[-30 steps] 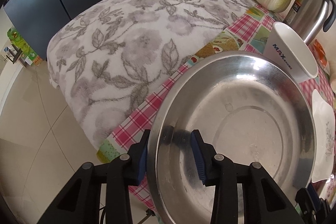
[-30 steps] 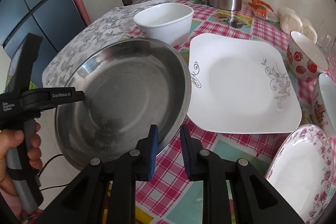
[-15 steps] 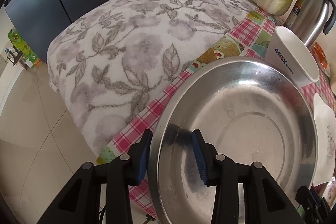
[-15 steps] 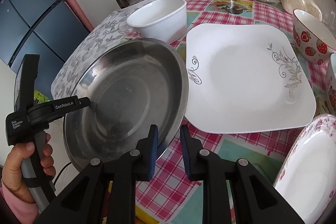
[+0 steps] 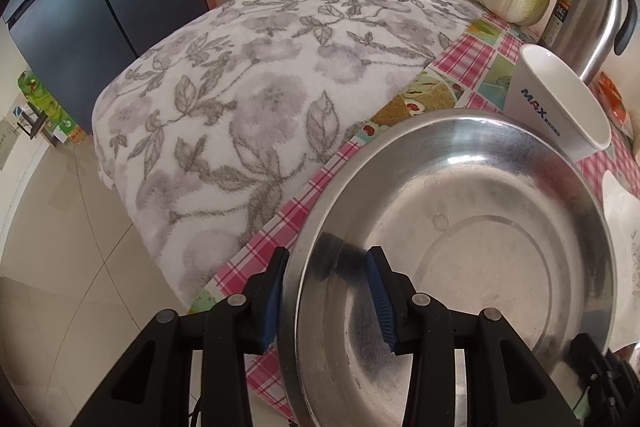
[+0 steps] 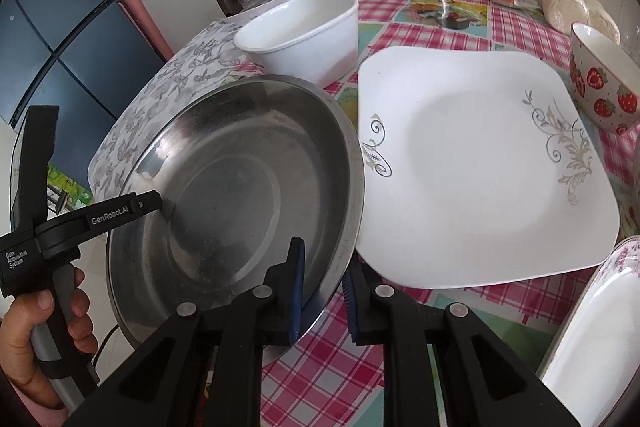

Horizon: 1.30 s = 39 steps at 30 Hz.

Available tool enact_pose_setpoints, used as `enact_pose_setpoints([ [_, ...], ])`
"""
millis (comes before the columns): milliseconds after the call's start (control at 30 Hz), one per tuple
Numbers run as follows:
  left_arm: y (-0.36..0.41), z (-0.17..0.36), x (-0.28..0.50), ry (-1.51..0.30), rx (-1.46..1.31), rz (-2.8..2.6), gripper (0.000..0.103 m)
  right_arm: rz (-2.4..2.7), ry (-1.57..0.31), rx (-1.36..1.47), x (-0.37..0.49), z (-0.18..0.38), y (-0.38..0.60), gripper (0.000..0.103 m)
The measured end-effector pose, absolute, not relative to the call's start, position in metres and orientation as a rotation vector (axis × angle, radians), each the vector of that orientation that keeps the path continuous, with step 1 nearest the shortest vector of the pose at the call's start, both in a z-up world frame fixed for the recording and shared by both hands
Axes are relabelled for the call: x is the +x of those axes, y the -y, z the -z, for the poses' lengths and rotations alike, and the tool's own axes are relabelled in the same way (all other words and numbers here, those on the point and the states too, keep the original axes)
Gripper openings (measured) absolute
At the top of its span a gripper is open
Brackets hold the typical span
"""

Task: Organize plates and bowls
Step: 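Lift the steel basin with the left tool and carry it sideways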

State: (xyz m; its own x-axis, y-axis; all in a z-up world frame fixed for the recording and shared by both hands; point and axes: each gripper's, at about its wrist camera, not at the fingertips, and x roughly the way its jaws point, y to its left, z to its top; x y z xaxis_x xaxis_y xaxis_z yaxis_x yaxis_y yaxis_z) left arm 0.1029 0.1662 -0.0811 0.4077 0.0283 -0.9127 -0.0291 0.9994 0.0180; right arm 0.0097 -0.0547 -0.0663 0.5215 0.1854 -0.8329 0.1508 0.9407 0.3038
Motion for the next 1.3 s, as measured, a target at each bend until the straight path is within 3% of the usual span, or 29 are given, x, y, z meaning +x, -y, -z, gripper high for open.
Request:
enact_pose_setpoints([
  [267, -0.169, 0.077, 0.095, -1.170, -0.027, -0.027, 0.037, -0.037, -0.979, 0.336, 0.002, 0.049, 0.055, 0.018],
  [433, -0.163, 0.068, 0.089, -1.149, 0.016, -0.041, 0.029, -0.034, -0.961, 0.330, -0.002, 0.042, 0.058, 0.018],
  [1300, -0.171, 0.042, 0.073, -1.117, -0.140, 0.012, 0.029, -0.055, -0.891, 0.311, -0.018, 0.014, 0.065, 0.018],
])
